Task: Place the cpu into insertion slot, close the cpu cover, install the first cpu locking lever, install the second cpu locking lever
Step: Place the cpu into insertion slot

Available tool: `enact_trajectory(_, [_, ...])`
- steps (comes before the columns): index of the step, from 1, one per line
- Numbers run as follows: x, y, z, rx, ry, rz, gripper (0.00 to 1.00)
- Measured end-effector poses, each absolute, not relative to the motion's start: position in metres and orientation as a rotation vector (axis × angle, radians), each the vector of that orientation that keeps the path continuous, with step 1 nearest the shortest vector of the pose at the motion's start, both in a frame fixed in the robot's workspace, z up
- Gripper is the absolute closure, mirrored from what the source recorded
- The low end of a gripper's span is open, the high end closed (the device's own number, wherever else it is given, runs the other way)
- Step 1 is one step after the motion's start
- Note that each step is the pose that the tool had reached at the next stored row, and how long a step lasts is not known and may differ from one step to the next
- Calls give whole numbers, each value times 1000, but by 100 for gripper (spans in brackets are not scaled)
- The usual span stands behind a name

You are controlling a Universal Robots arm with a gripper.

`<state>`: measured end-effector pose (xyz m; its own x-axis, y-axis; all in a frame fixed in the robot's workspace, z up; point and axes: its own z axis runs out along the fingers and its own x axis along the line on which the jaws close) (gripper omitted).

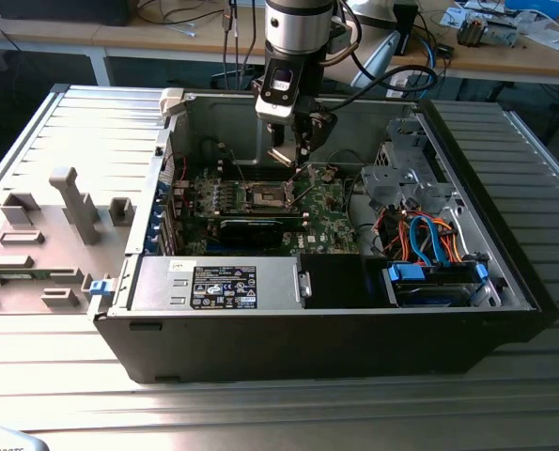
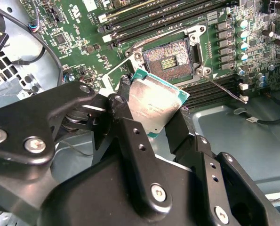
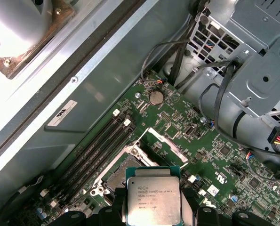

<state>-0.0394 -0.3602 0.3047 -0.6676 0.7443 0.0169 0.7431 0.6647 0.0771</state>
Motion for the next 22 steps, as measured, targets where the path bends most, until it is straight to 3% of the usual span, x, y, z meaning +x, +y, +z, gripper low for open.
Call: enact_trajectory(22, [-40,-360,304,1291,2840,108,45])
